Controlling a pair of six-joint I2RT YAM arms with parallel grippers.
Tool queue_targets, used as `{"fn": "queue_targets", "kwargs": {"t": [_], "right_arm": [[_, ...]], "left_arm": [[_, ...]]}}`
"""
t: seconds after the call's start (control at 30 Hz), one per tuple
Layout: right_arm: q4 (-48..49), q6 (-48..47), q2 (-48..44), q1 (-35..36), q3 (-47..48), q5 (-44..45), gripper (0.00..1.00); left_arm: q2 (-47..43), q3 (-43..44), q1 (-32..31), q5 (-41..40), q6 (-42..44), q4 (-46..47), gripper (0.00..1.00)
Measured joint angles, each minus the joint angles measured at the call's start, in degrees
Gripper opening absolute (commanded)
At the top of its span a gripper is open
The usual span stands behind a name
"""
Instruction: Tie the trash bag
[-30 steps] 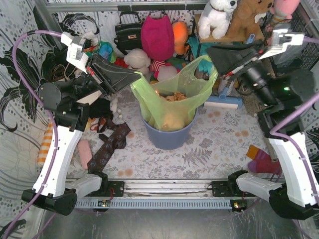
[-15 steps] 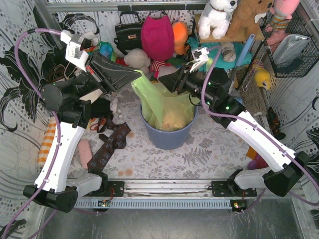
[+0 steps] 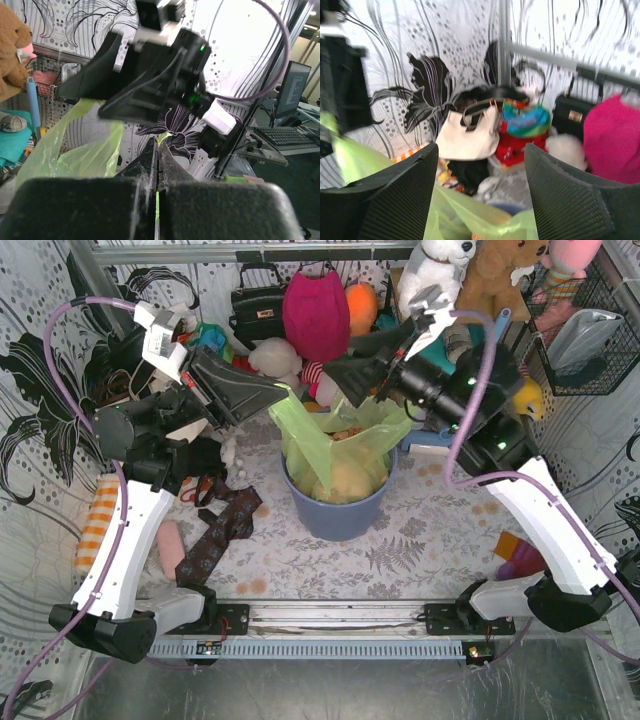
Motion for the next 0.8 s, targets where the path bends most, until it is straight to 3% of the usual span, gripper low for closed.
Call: {"fn": "queue_targets", "kwargs": {"t": [0.2, 0.3, 0.47, 0.67, 0.8], "right_arm": [[-6.27, -8.15, 3.37, -0.02, 15.06, -8.31, 0.79], [-10.19, -10.58, 5.40, -0.17, 19.45, -15.93, 0.88], [-14.29, -11.61, 9.35, -0.22, 23.41, -30.42, 0.90], [-14.32, -8.26, 15.98, -0.22, 27.06, -44.39, 0.75], [-12.20, -4.74, 18.91, -0.22, 27.52, -49.40, 0.55]], "left_arm": [[-0.13, -0.37, -0.22, 1.36, 0.04, 0.72, 0.00], [-0.15, -0.66, -0.26, 1.84, 0.04, 0.83, 0.00], [-0.22, -0.68, -0.61, 2.86, 0.04, 0.92, 0.00], [-0.20, -0.66, -1.95, 3.65, 0.02, 1.57, 0.00], [0.02, -0.63, -2.82, 3.80, 0.02, 1.84, 0.00]]}}
